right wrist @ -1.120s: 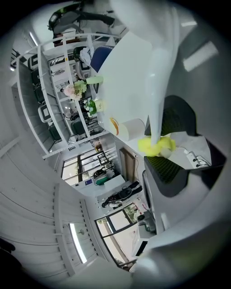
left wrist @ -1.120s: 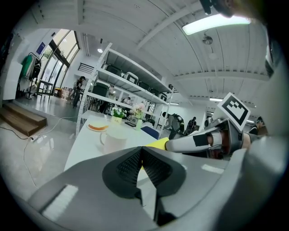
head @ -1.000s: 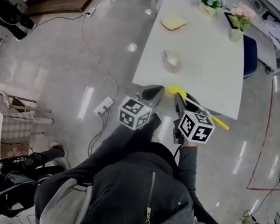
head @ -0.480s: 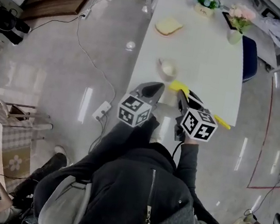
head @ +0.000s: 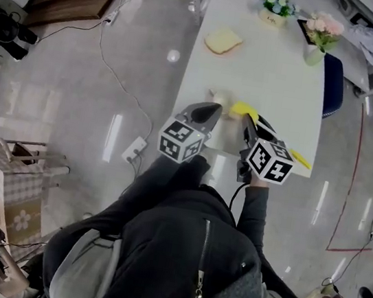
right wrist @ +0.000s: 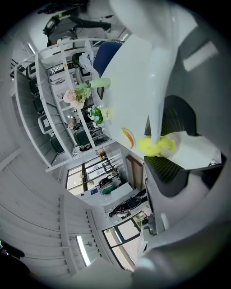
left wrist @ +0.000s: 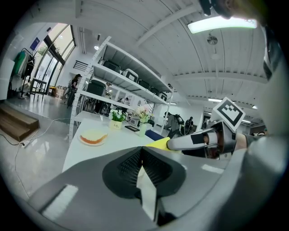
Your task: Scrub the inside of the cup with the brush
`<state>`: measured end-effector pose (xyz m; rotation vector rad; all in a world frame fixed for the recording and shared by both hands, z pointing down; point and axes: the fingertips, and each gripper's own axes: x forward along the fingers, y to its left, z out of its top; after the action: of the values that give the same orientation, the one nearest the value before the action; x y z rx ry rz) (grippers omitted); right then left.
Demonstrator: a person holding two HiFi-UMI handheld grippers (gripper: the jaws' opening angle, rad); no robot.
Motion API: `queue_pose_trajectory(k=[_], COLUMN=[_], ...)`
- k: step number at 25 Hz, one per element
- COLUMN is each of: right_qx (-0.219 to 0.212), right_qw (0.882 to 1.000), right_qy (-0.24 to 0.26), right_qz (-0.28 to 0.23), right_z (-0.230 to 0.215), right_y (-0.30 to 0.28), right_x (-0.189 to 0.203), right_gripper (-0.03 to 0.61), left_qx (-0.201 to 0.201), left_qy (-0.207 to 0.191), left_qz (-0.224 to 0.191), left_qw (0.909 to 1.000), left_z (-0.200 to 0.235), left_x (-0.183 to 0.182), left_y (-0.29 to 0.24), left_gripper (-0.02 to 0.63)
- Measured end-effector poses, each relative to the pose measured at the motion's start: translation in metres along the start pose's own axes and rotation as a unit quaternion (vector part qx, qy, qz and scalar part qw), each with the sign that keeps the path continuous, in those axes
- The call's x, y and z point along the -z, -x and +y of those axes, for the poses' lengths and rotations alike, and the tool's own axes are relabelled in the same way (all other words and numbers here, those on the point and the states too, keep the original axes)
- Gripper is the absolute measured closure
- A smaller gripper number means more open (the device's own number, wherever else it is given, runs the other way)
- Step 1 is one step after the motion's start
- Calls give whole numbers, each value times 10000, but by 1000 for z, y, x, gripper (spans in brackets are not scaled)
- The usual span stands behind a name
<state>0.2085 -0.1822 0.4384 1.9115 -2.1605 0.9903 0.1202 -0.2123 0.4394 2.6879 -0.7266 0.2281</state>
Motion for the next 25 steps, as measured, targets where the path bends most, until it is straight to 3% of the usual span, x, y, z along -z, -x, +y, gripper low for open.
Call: queue_pose_trajectory(k=[11,16,21,25], right_qx=[-20,-10,-17,30], right_qw=[9999,9994,9983,9977], right_qy=[160,346,590,682], right_qz=[-4,-72,-19,36], right_z=[7,3,5,6], right_y=[-30,-44,-51,-51], right_x=[-29,-43,-51,-53], right_gripper=[431,431,431,431], left_qx=[79,255,675,533], left_qy=[-14,-251,-286,-507], left_qz=[-19,-146,-36,72], left_qw=[10000,9993,9973,9973], left_z=[32,42,41,37], left_x=[-20,-28,-19,-8], left_y=[-18,-26,-31,-30], left_gripper=[604,594,417,289])
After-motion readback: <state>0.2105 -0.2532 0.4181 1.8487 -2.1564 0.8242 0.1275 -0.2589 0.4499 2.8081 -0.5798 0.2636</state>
